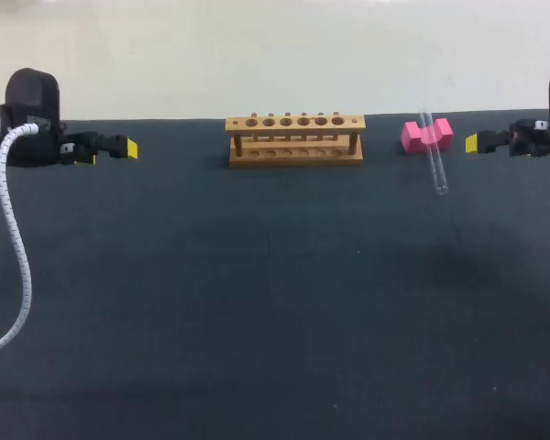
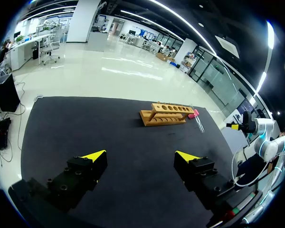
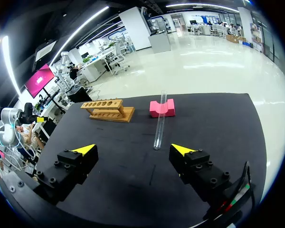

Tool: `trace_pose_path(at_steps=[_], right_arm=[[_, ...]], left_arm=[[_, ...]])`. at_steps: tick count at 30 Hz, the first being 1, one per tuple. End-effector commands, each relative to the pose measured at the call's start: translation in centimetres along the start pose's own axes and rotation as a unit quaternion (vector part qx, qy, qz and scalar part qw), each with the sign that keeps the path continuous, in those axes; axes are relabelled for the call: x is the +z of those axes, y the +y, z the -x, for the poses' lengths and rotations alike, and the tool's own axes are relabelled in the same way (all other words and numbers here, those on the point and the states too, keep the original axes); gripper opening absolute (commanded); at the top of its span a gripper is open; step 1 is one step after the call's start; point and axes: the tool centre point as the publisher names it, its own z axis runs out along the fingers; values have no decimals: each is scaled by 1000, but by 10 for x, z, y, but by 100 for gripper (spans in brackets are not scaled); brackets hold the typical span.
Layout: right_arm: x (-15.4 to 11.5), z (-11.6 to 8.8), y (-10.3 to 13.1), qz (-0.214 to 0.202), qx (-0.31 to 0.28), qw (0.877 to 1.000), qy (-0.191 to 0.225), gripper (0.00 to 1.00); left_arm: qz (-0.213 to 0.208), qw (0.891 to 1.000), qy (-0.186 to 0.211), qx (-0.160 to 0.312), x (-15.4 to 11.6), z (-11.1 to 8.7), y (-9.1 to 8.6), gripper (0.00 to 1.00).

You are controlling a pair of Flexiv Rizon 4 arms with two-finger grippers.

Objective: Grasp the test tube, adjust it, and insert it.

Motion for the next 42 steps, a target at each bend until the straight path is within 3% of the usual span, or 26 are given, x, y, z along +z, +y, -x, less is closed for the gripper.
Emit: trace_pose_path(at_steps=[1, 15, 28, 34, 38, 40, 42], right_arm=[[0, 0, 0, -1, 0, 1000, 0, 100], [0, 0, 0, -1, 0, 1000, 0, 100], [0, 0, 0, -1, 0, 1000, 0, 100], [0, 0, 0, -1, 0, 1000, 0, 100], [0, 0, 0, -1, 0, 1000, 0, 100], [0, 0, 0, -1, 0, 1000, 0, 100], [0, 0, 0, -1, 0, 1000, 0, 100]], left_arm=[[2, 1000, 3, 0, 0, 2, -1, 100], [2, 1000, 3, 0, 0, 2, -1, 100], [-85, 991, 4, 103, 2, 3, 9, 100], [-160, 972, 8, 170, 9, 9, 20, 100], [-207, 947, -6, 246, 18, 13, 24, 100], [-247, 929, -3, 276, 24, 15, 26, 100], [-245, 919, -7, 309, 32, 17, 26, 100]])
